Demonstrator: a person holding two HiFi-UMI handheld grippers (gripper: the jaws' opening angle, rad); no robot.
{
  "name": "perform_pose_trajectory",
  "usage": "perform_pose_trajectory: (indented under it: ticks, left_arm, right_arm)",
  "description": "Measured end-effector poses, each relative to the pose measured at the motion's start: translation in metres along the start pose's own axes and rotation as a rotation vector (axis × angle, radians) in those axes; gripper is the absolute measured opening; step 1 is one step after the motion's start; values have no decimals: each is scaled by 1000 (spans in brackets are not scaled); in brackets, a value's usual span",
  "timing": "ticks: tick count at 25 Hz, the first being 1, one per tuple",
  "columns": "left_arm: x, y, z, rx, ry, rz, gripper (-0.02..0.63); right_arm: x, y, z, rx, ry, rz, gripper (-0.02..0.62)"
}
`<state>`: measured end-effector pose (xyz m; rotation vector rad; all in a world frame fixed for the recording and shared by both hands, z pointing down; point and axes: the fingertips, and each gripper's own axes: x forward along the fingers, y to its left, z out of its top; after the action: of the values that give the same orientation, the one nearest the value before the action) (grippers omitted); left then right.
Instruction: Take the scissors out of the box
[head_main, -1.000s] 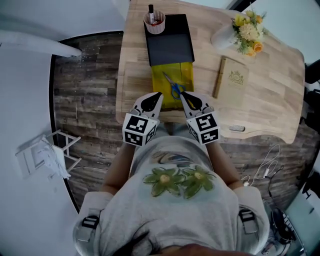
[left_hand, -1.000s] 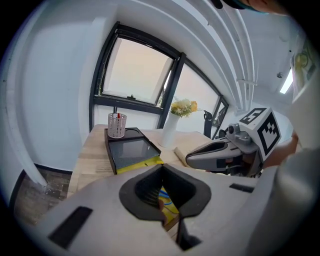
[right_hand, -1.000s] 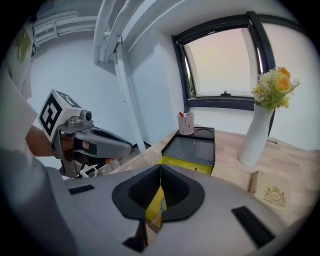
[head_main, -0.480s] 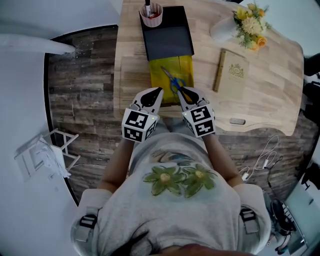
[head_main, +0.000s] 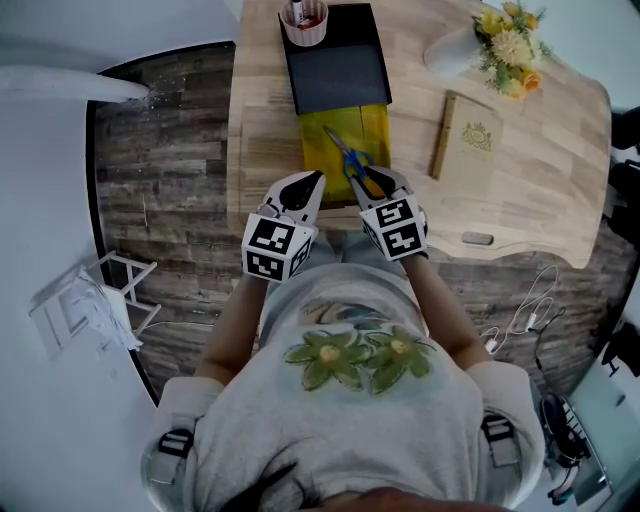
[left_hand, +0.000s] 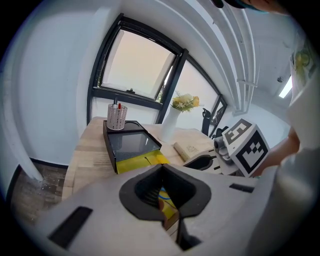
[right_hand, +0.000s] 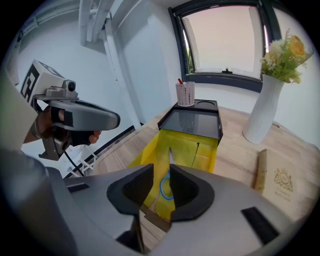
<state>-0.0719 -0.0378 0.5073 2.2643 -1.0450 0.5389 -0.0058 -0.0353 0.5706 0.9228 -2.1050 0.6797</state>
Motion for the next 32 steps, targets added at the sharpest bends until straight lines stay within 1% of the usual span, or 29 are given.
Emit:
perform_pose_trajectory:
  ticks: [5, 13, 22, 32]
  left_arm:
    - [2, 2, 0, -1, 6, 1, 6]
    - [4, 5, -1, -4, 13, -1, 6]
    - [10, 11, -1, -11, 23, -5, 6]
    - [15, 26, 3, -32, 25, 2, 6]
  right_arm:
    - [9, -8, -3, 10, 29, -18, 95]
    - [21, -12, -12, 23, 84, -22, 107]
    - [37, -20, -15, 48, 111, -41, 116]
    - [54, -19, -23, 71, 189, -39, 118]
